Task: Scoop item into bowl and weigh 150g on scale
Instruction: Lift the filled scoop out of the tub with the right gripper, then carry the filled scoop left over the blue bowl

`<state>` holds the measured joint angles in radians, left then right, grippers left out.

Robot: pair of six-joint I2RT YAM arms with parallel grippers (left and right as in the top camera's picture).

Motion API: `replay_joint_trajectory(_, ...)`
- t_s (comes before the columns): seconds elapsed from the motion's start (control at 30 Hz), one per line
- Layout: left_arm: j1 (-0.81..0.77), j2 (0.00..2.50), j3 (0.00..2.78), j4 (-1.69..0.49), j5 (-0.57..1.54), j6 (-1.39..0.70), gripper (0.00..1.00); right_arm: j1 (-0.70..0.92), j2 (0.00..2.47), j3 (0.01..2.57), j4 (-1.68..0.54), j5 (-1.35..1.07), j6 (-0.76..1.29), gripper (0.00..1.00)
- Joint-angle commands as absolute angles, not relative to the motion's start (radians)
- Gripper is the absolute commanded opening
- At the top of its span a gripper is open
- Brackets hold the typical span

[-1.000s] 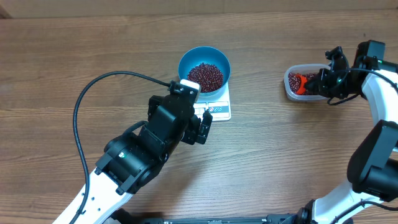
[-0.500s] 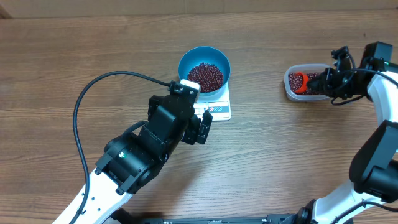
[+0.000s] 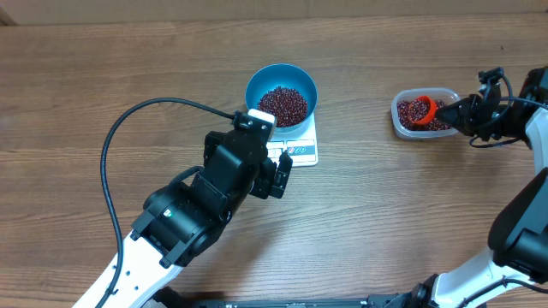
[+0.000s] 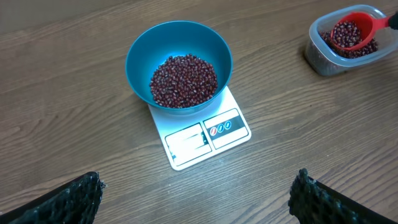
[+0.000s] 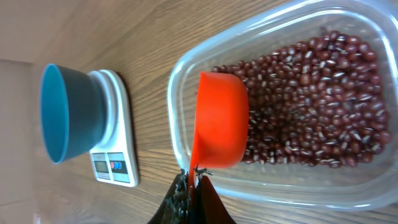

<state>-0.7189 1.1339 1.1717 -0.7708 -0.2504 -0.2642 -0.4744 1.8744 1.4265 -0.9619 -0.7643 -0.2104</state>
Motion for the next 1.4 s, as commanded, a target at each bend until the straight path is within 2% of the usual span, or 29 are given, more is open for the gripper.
replay_joint_trajectory(0.0,-0.712,1.141,1.187,-0.767,-0.25,-0.285,0.99,-0.492,1.876,1.419,-0.96,-0.851,-0.218,0.04)
replay_joint_trajectory(0.37,-0.712,1.141,1.187,-0.767,-0.25,-0.285,0.99,-0.542,1.876,1.42,-0.99,-1.009,-0.21,0.04)
replay_joint_trajectory(0.7,-0.712,1.141,1.187,-0.767,-0.25,-0.285,0.99,-0.503,1.876,1.422,-1.02,-1.232,-0.21,0.04)
replay_joint_trajectory(1.07,-0.712,1.141,1.187,-0.767,-0.25,-0.285,0.99,-0.303,1.875,1.484,-1.01,-1.263,-0.182,0.04)
replay_joint_trajectory(1.37,-0.712,1.141,1.187,-0.767,-0.25,-0.285,0.99,-0.088,1.875,1.511,-0.777,-1.19,0.039,0.04)
